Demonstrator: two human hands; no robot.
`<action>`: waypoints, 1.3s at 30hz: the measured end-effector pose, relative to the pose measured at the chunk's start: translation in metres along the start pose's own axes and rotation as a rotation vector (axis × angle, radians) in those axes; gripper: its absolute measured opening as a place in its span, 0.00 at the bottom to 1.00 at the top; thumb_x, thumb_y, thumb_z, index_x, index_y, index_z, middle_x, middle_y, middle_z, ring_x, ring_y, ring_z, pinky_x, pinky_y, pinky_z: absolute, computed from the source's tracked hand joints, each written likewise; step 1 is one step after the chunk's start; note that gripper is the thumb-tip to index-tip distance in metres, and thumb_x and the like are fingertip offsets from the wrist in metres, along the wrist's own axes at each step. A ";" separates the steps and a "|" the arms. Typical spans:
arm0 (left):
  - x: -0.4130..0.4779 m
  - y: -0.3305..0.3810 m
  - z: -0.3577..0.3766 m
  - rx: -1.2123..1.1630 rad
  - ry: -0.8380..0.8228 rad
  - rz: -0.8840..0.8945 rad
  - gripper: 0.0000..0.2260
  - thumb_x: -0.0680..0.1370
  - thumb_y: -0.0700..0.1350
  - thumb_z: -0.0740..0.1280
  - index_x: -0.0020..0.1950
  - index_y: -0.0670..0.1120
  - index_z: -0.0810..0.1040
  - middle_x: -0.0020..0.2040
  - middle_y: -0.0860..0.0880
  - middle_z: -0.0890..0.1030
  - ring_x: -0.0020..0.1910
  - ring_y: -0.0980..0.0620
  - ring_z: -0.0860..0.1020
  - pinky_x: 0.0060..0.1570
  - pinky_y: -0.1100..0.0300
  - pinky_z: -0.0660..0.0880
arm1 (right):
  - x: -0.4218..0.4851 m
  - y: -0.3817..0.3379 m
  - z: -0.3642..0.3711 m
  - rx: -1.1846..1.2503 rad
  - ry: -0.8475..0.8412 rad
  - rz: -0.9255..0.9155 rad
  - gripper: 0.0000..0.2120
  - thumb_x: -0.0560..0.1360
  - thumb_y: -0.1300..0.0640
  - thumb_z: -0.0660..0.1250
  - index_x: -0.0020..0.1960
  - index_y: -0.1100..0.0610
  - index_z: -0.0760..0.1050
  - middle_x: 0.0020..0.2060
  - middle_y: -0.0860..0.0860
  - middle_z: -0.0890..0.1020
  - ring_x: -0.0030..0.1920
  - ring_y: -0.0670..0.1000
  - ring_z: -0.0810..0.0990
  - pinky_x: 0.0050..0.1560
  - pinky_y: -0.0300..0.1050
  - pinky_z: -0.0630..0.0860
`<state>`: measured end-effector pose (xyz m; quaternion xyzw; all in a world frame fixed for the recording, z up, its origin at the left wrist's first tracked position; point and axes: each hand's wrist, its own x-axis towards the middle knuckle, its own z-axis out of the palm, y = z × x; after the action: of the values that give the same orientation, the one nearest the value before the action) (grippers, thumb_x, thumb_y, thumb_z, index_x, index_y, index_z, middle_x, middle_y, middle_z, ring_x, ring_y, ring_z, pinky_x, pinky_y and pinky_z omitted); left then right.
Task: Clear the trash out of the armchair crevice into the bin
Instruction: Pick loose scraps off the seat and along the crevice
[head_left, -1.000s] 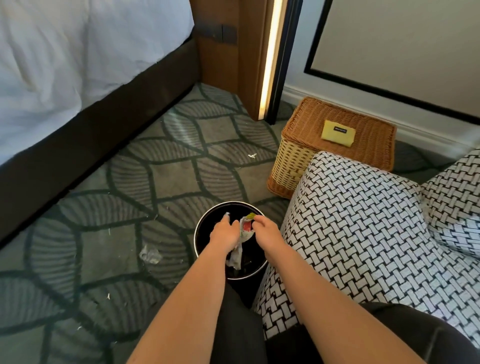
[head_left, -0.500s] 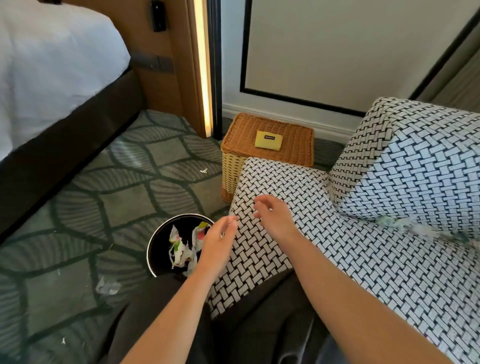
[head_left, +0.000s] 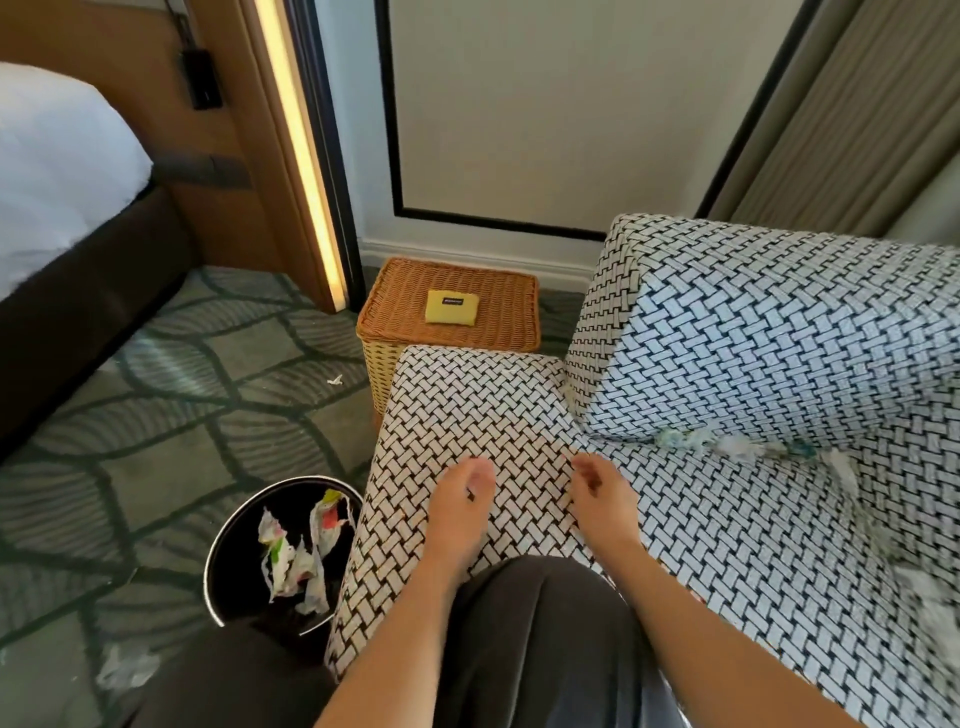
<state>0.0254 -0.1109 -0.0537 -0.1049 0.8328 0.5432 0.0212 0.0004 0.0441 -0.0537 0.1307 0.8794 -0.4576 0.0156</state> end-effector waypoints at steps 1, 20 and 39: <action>0.002 -0.003 0.005 0.029 0.035 0.030 0.11 0.80 0.48 0.60 0.59 0.48 0.76 0.58 0.55 0.75 0.58 0.60 0.72 0.58 0.66 0.66 | 0.004 0.004 0.001 0.021 0.059 0.008 0.12 0.78 0.59 0.60 0.60 0.58 0.73 0.42 0.48 0.79 0.34 0.44 0.75 0.30 0.33 0.70; 0.125 0.006 0.036 0.588 0.274 0.217 0.21 0.79 0.54 0.59 0.71 0.51 0.64 0.69 0.53 0.68 0.68 0.54 0.66 0.68 0.53 0.59 | 0.106 -0.039 0.032 -0.917 -0.093 0.066 0.35 0.79 0.55 0.56 0.75 0.51 0.34 0.55 0.59 0.78 0.48 0.56 0.80 0.39 0.48 0.74; 0.147 0.008 0.031 0.659 0.187 0.239 0.13 0.79 0.53 0.57 0.64 0.56 0.69 0.62 0.53 0.69 0.60 0.54 0.70 0.63 0.55 0.61 | 0.112 -0.049 0.038 -0.904 -0.050 0.197 0.23 0.78 0.58 0.60 0.69 0.58 0.56 0.48 0.58 0.79 0.42 0.54 0.79 0.38 0.46 0.77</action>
<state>-0.1219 -0.1020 -0.0807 -0.0433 0.9678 0.2326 -0.0861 -0.1235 0.0111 -0.0530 0.1829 0.9734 -0.0274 0.1356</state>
